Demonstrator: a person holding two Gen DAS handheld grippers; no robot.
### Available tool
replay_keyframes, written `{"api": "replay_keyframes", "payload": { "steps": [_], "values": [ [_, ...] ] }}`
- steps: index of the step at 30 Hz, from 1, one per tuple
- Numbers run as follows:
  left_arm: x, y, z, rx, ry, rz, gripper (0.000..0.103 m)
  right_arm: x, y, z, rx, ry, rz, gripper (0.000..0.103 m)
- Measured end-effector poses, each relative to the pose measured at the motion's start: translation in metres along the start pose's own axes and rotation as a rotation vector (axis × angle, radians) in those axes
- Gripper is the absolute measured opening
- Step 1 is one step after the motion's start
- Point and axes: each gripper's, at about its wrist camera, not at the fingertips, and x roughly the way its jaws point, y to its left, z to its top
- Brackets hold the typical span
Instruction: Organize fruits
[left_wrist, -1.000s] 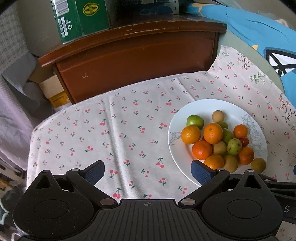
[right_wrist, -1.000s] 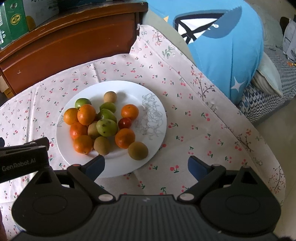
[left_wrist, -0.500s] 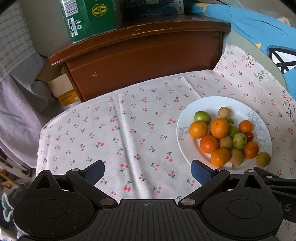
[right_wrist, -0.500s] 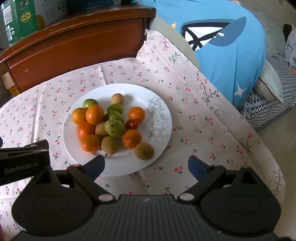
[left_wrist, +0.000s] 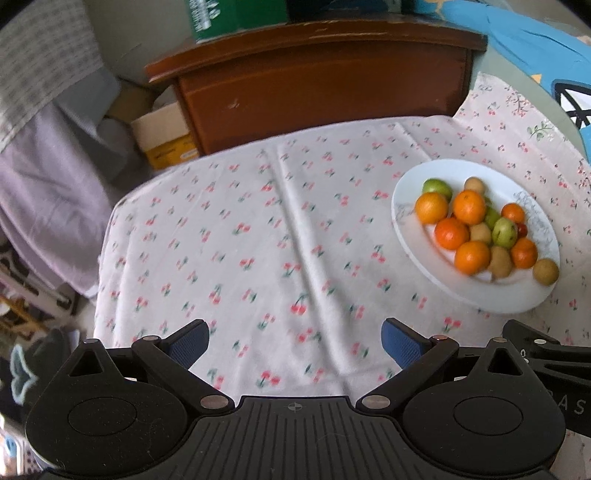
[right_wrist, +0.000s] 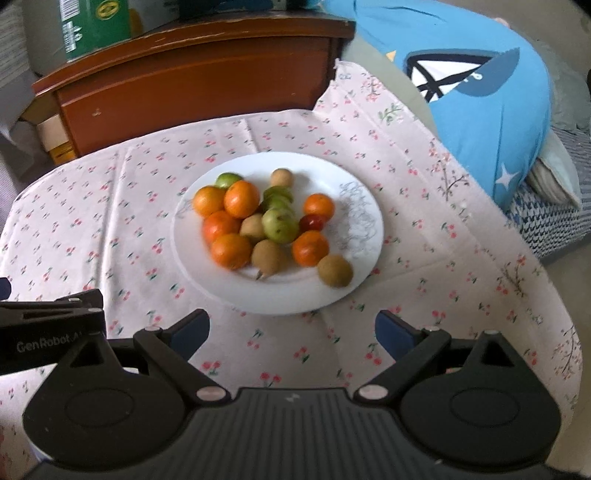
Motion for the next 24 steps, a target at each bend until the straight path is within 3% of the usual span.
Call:
{"api": "replay_keyframes", "payload": {
  "steps": [7, 15, 24],
  "values": [
    [-0.007, 0.021, -0.024, -0.054, 0.038, -0.013, 0.1, -0.007, 0.012, -0.022, -0.025, -0.008, 0.039, 0.096],
    [-0.029, 0.048, -0.036, -0.129, 0.002, -0.066, 0.1, -0.02, 0.016, -0.055, -0.024, -0.035, 0.162, 0.096],
    [-0.047, 0.064, -0.042, -0.153, -0.043, -0.101, 0.1, -0.014, 0.044, -0.083, -0.205, -0.132, 0.242, 0.096]
  ]
}}
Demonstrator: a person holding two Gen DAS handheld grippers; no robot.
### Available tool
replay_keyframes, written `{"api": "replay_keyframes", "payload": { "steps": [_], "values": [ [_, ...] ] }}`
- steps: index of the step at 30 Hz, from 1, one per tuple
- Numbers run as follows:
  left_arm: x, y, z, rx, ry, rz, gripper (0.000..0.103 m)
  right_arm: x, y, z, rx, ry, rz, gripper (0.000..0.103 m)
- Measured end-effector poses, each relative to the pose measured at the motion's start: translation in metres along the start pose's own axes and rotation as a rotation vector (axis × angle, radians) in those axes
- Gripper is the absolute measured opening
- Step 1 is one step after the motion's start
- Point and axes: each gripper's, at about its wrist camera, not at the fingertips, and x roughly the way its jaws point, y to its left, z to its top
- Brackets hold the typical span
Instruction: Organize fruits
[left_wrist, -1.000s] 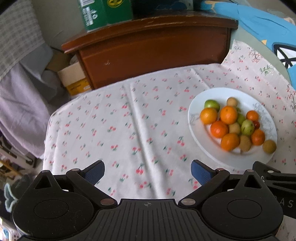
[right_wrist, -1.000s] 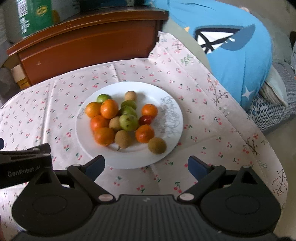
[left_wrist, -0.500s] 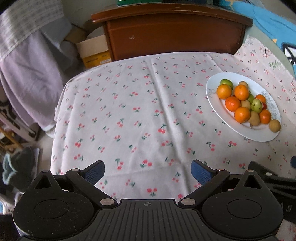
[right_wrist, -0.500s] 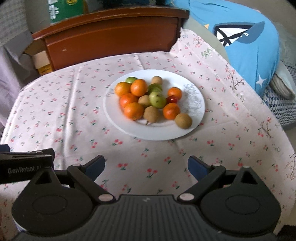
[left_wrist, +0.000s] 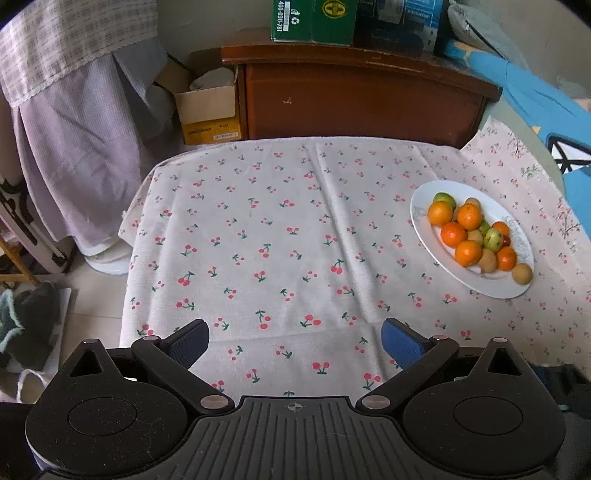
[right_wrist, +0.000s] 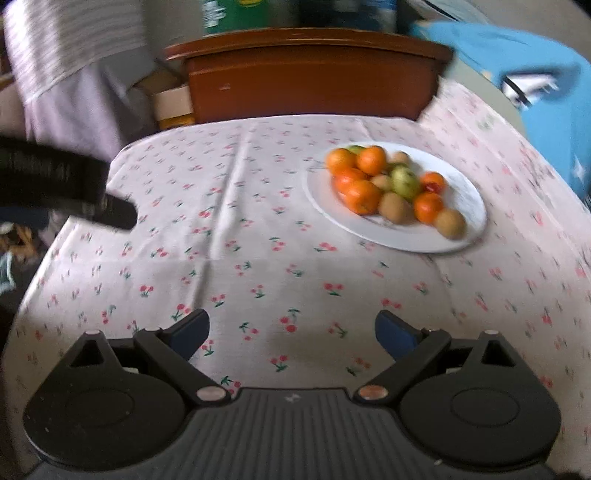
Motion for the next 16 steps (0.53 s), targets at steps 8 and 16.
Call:
{"api": "replay_keyframes", "payload": {
  "steps": [8, 16],
  "values": [
    [-0.004, 0.007, 0.0, -0.032, -0.006, -0.025, 0.1, 0.023, 0.013, -0.003, -0.051, -0.013, 0.049, 0.101],
    [-0.003, 0.009, 0.001, -0.043, -0.008, -0.026, 0.1, 0.038, 0.022, 0.0, -0.105, -0.08, 0.053, 0.102]
  ]
}}
